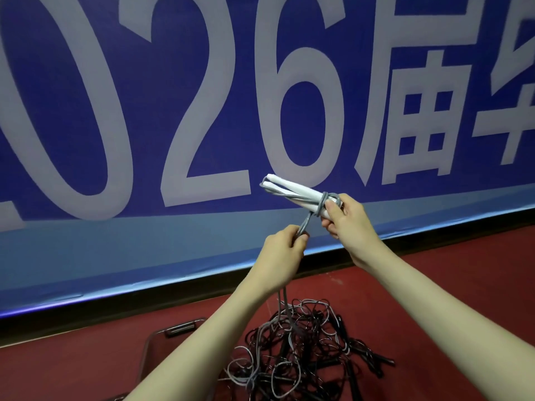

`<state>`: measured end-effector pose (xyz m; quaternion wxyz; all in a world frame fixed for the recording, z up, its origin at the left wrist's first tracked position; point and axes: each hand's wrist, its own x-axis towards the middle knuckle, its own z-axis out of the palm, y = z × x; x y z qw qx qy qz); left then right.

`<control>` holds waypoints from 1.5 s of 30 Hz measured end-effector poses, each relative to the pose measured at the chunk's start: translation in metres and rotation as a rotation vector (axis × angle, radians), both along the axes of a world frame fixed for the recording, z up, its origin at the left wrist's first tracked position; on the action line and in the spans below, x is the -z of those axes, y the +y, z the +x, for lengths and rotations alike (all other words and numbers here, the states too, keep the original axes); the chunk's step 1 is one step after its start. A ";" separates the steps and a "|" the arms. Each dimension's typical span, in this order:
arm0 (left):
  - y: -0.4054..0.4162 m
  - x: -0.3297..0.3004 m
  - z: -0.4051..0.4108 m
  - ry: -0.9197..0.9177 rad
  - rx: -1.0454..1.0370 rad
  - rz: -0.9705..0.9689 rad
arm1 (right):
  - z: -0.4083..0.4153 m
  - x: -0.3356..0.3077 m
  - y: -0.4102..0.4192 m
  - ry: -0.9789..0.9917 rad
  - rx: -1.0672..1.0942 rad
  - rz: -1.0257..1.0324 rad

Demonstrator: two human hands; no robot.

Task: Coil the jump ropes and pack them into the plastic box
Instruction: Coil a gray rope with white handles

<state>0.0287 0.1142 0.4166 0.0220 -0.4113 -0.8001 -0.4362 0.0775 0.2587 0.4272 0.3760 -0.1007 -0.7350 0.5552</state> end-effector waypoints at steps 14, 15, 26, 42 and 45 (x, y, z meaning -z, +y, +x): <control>-0.008 -0.012 0.008 0.193 0.095 -0.145 | 0.010 0.009 0.008 -0.138 0.228 0.381; -0.011 -0.016 0.005 0.204 0.092 -0.147 | 0.012 0.009 0.008 -0.149 0.198 0.431; -0.034 -0.029 -0.018 0.544 -0.085 -0.309 | 0.022 0.001 0.000 -0.498 -0.238 0.750; -0.035 -0.018 -0.031 0.679 0.082 -0.343 | 0.038 -0.025 -0.003 -0.723 -0.505 0.790; -0.033 -0.017 -0.036 0.809 0.082 -0.325 | 0.042 -0.030 -0.008 -0.780 -0.398 0.918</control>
